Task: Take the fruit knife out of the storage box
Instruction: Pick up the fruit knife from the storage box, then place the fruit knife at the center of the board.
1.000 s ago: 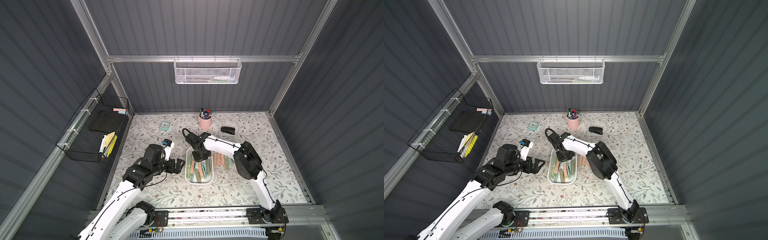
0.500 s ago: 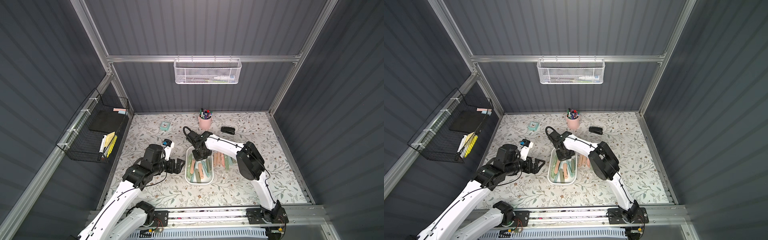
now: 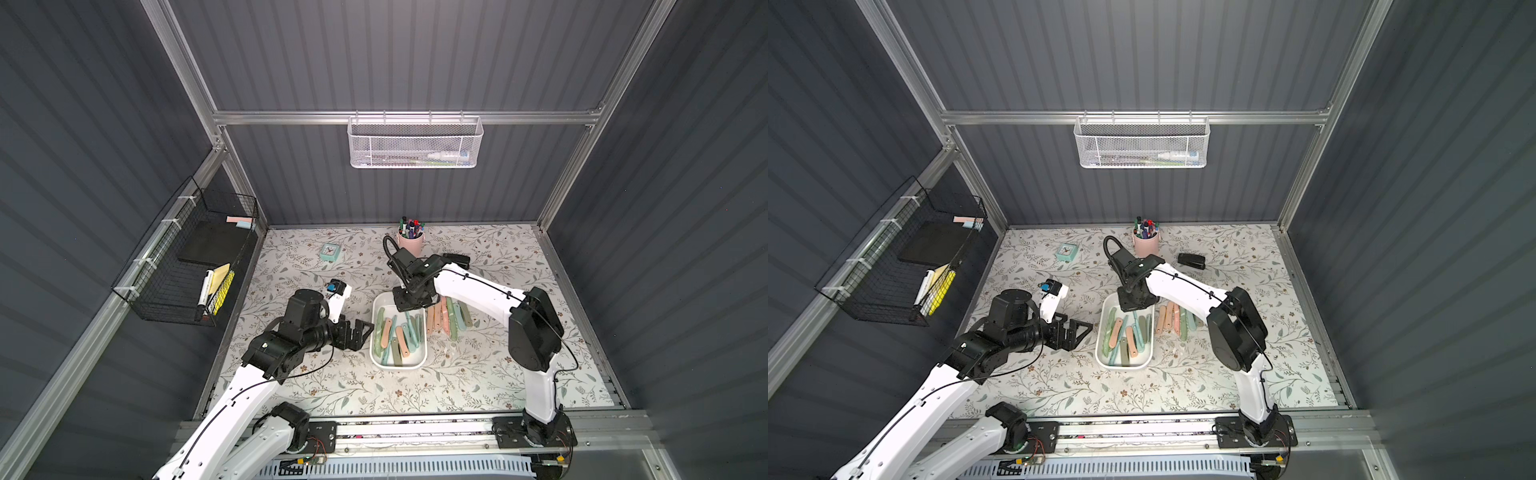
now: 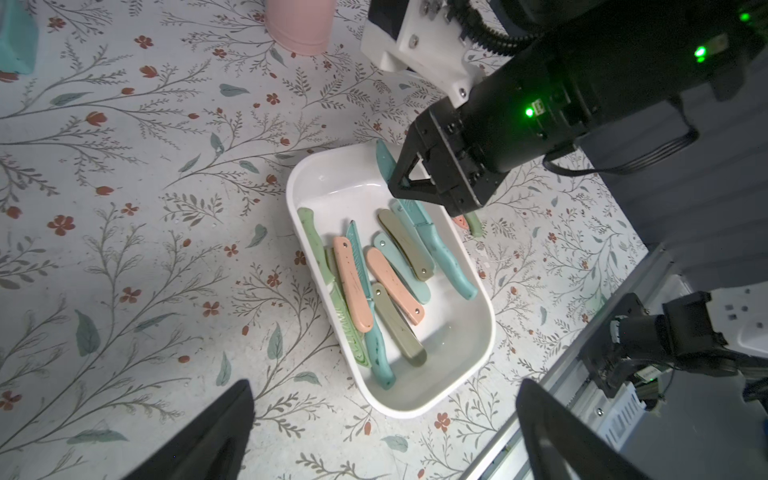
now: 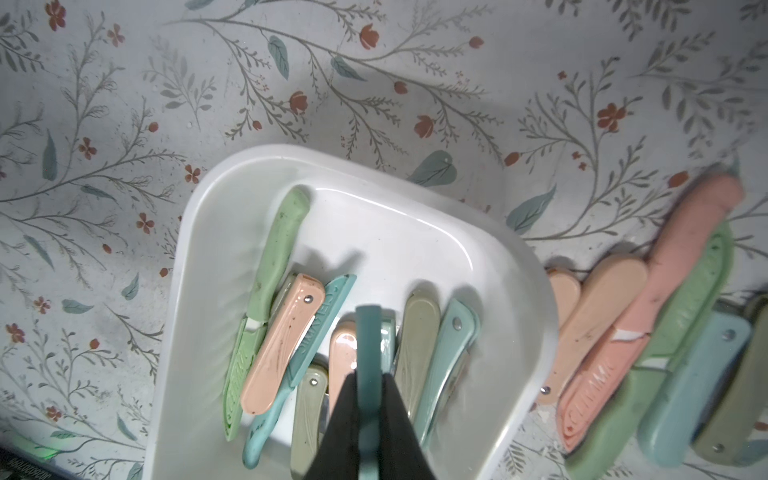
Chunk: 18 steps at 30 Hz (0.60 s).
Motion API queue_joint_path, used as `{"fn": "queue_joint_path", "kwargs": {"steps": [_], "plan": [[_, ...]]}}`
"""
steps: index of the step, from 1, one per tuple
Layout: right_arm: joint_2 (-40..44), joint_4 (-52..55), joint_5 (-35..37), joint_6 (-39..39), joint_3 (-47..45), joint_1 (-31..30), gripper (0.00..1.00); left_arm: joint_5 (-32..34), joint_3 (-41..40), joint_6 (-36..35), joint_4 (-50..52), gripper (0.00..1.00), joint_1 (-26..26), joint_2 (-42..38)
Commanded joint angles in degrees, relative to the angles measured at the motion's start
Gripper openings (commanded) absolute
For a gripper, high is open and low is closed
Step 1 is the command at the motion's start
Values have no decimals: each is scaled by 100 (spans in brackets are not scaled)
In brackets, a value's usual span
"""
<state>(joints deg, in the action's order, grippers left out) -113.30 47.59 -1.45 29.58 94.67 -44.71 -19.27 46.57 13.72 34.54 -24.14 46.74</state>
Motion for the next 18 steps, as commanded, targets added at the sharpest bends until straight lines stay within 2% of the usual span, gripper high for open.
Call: {"fn": "queue_joint_path", "kwargs": {"steps": [1,5,8,13,18], "plan": [[554,-531,-729,115,-529,387,11,-711,-52,-133,-223,99,32,-71],[1132,-1000,-1880,-69,-1330,1164,11,-994,-77,-97,-314,99,37,-17],[1461,-1085,-2416,-429,-1862,1794,11,-1044,-76,-80,-347,99,32,-15],[1747,-871,-2492,-987,-2420,2786,11,-988,-76,-62,-343,100,32,4],[1669,-686,-2514,-1440,-2678,3575,11,-878,-68,-80,-285,99,36,5]]}}
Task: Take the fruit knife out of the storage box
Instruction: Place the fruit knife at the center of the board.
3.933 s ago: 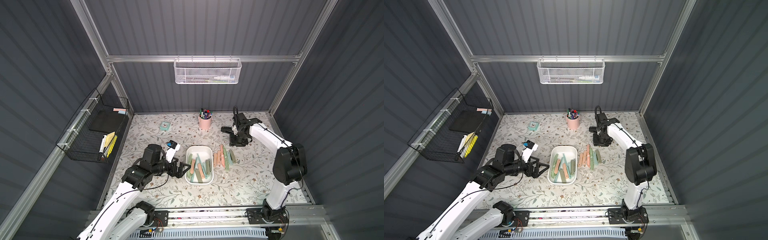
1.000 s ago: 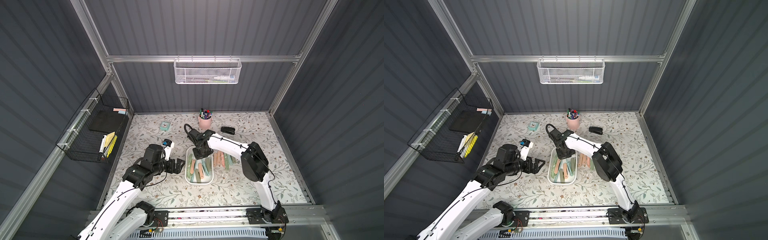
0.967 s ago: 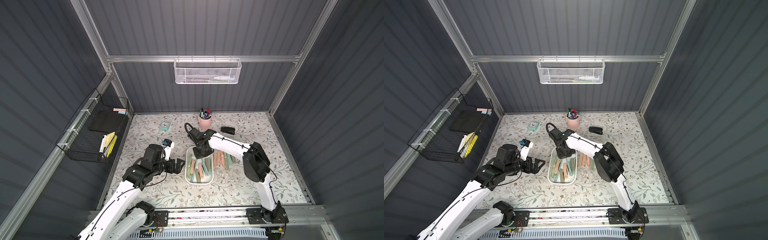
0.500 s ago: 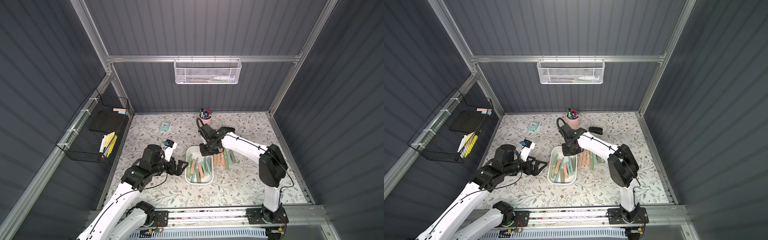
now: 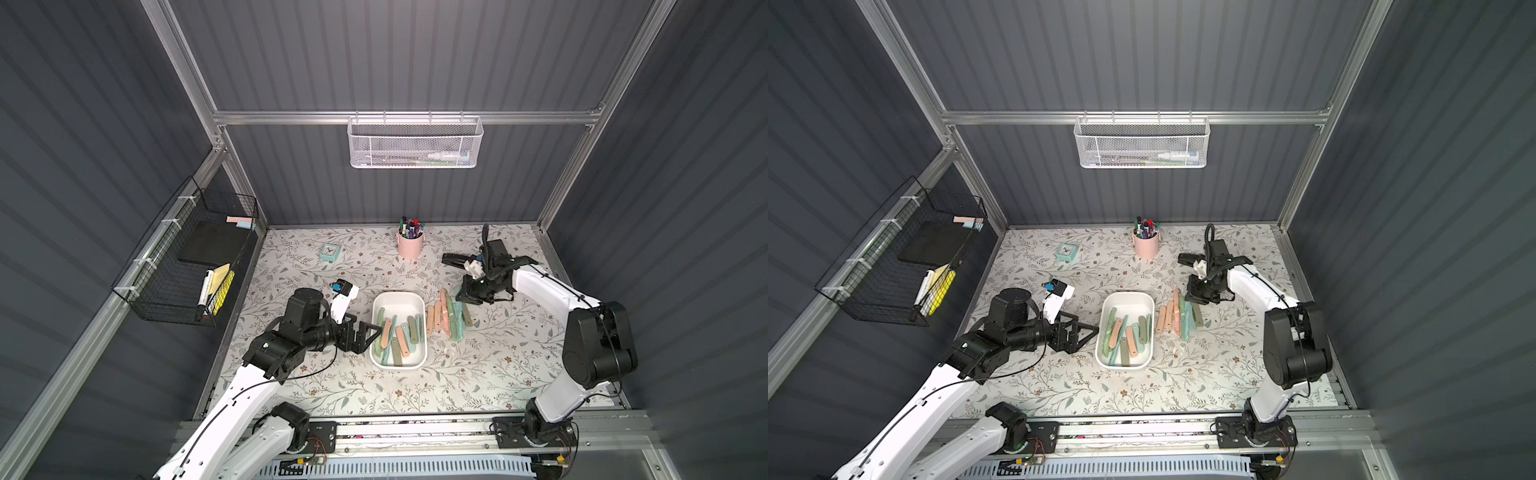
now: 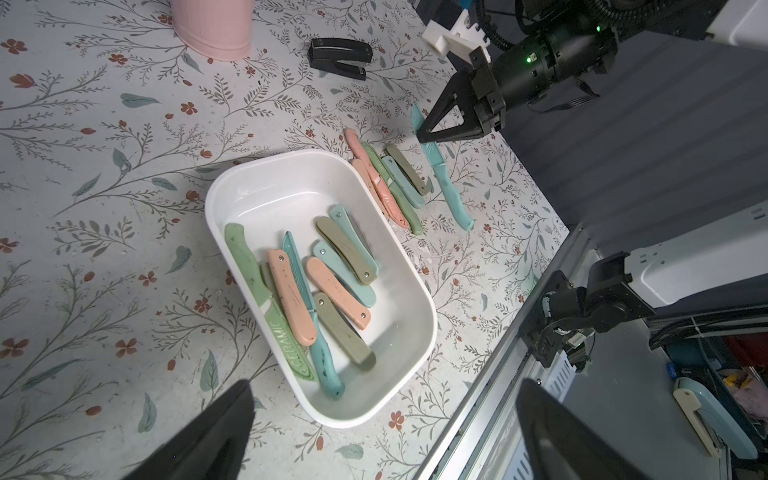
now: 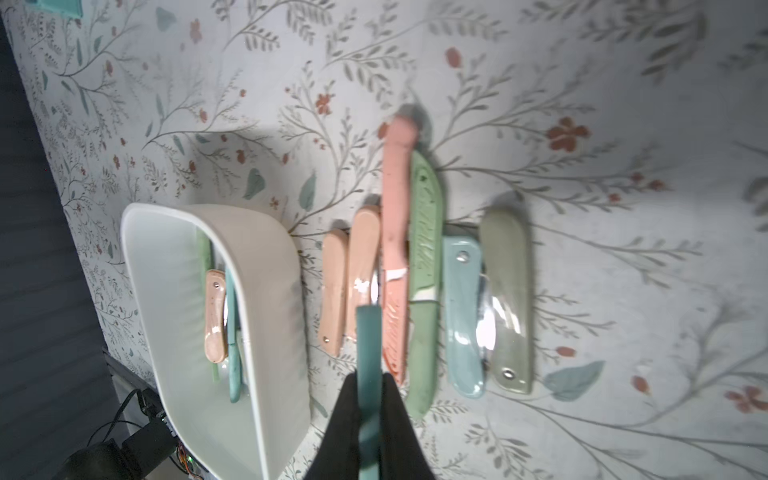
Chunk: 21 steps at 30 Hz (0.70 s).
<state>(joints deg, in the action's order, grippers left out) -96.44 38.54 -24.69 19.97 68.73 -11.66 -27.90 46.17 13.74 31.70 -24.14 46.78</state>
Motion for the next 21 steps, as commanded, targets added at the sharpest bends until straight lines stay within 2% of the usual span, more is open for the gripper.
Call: {"fn": "queue_joint_path", "kwargs": {"steps": [1,7,12,21], "plan": [[-51,240,-190,-558,-98,382,11,9,-23,-90,13,99,39,-5],[-467,350,116,-991,-17,808,11,135,-23,-99,54,99,41,-29],[-954,408,312,-1035,298,830,9,162,-5,-106,55,99,33,-13],[-1576,331,174,-1022,600,827,9,250,-12,-117,90,99,33,-70]]}}
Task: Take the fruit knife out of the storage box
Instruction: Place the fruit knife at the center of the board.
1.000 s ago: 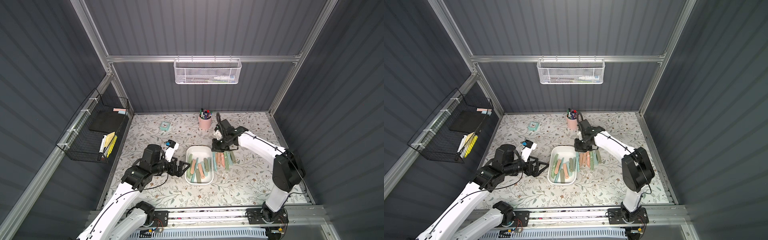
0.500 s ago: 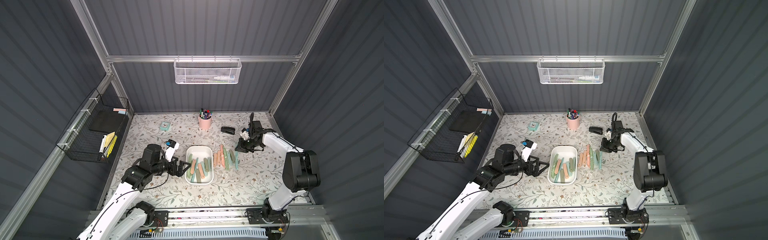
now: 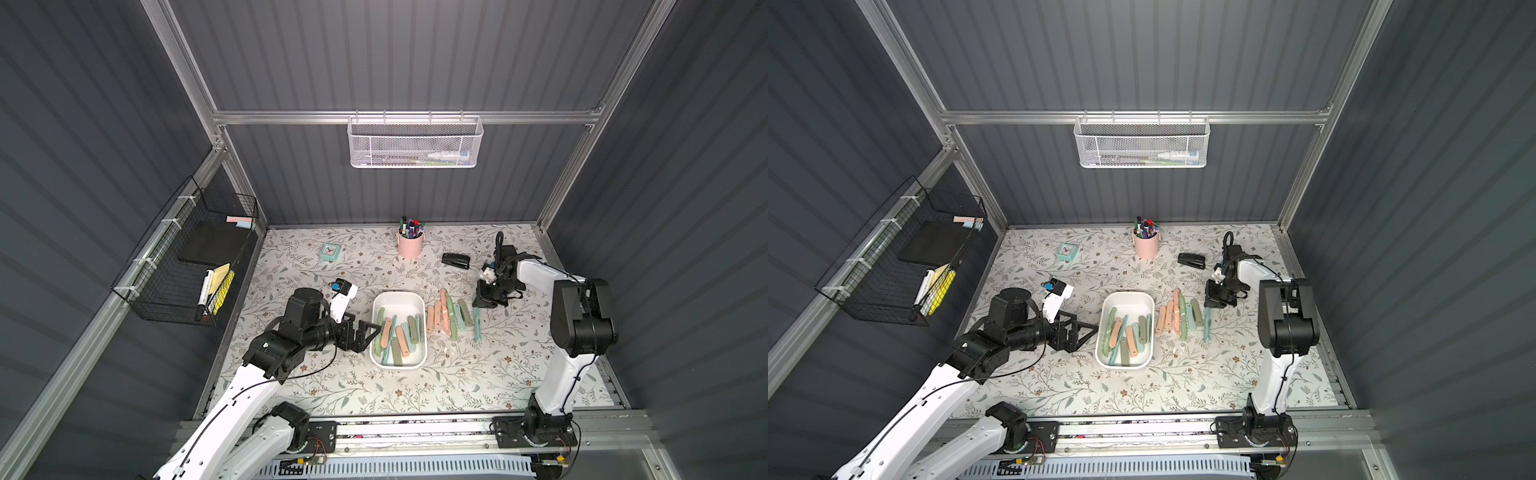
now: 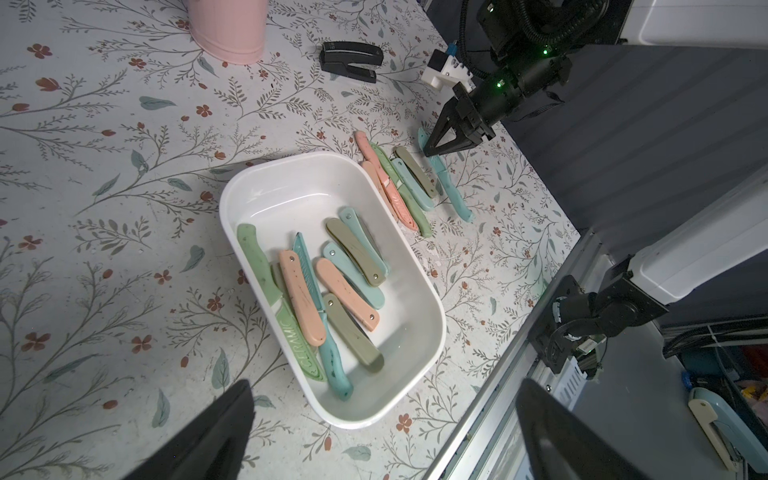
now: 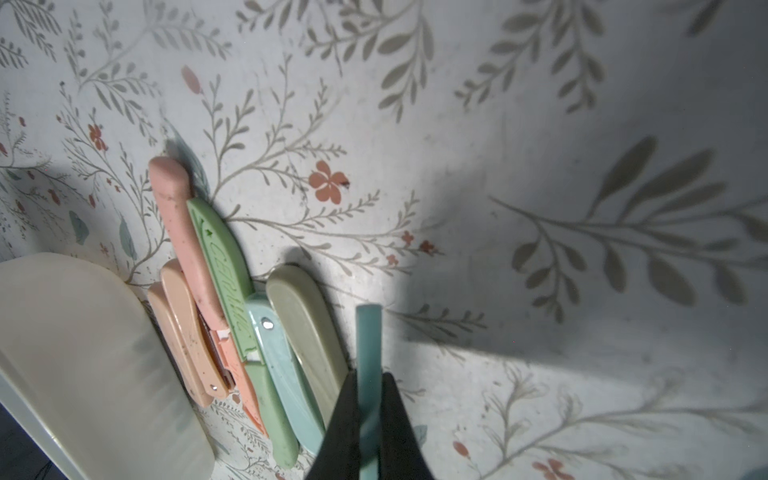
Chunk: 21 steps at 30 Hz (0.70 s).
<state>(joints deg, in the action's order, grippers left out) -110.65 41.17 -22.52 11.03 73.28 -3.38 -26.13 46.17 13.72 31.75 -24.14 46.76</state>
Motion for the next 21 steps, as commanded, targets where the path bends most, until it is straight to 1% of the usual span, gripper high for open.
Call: {"fn": "queue_joint_path", "kwargs": {"steps": [1,9,15,18,21], "plan": [[-191,22,-44,-127,154,3,9,82,-12,-115,86,99,37,-62],[-464,-65,-141,-146,329,-21,10,93,-3,-115,107,99,41,-27],[-548,-67,-109,-151,343,-63,15,146,-5,-119,98,99,41,-26],[-549,-69,-26,-137,344,-88,21,145,-6,-119,96,99,38,-17],[-532,-65,0,-108,354,-81,24,146,-4,-128,95,99,35,-11]]}}
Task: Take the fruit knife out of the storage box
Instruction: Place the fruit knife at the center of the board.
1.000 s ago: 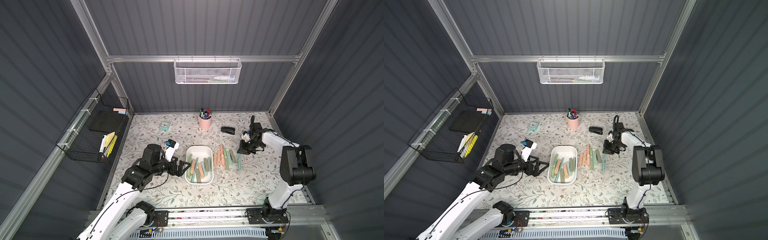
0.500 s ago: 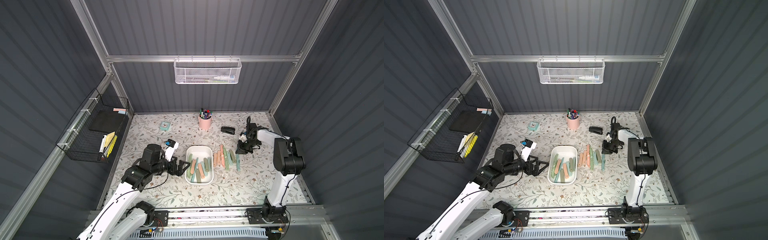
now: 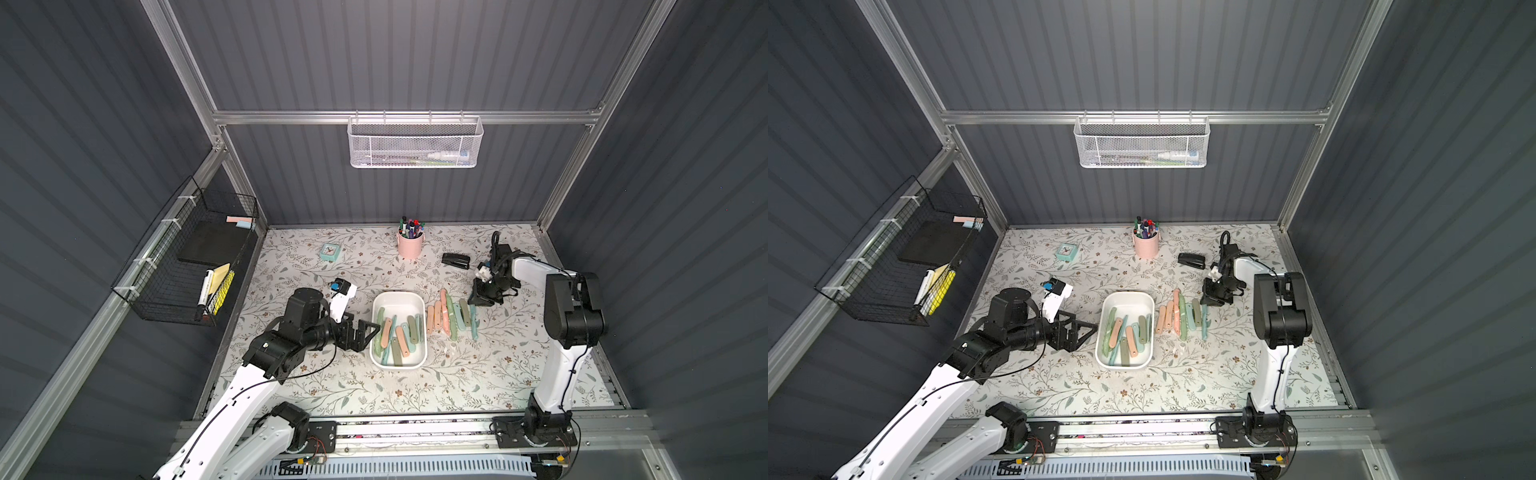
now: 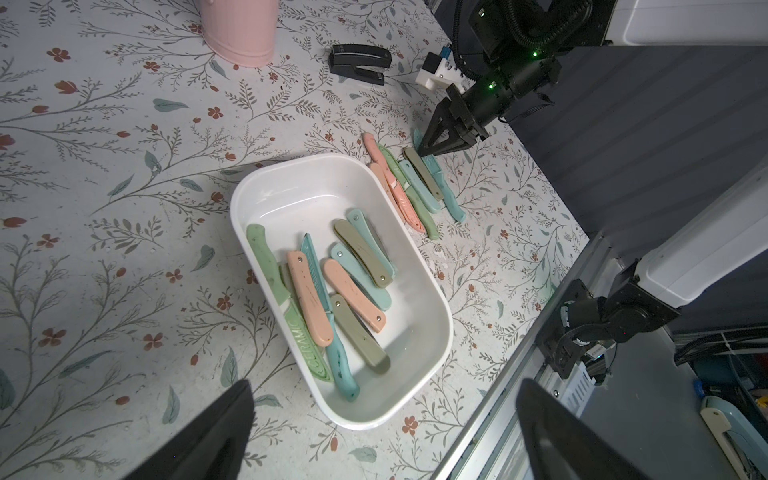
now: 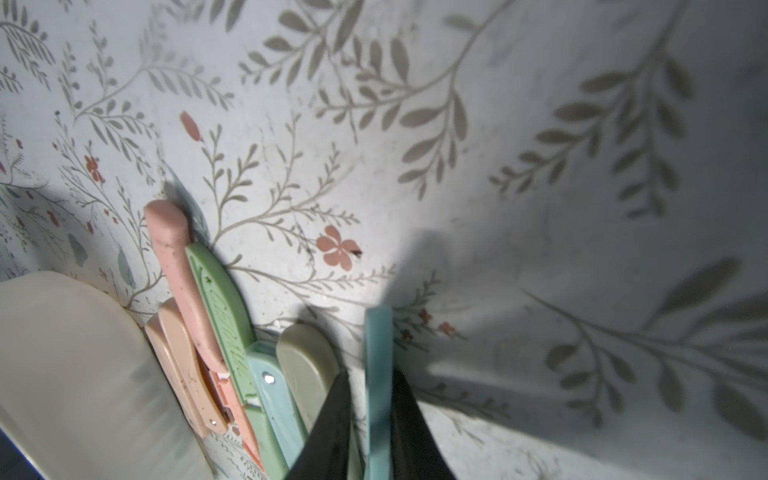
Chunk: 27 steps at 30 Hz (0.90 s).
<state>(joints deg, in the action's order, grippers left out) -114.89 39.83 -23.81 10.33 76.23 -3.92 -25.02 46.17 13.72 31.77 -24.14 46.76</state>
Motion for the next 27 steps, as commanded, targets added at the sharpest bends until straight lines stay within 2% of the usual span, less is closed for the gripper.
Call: {"fn": "queue_joint_path", "kwargs": {"steps": [1,3,14,16,22,27], "plan": [[-108,68,125,-27,63,-31,25,32,-9,-123,93,100,40,-9],[-90,69,137,3,73,-32,29,35,-3,-123,93,99,40,-4],[77,139,386,150,71,-26,31,43,-3,-132,93,99,43,-13],[190,133,412,214,31,-30,35,41,-3,-132,104,99,41,-16],[1030,-48,486,424,-340,-68,40,479,-10,-115,152,100,40,-119],[1914,-34,802,606,-553,-417,46,914,-20,-78,215,99,41,-217]]}}
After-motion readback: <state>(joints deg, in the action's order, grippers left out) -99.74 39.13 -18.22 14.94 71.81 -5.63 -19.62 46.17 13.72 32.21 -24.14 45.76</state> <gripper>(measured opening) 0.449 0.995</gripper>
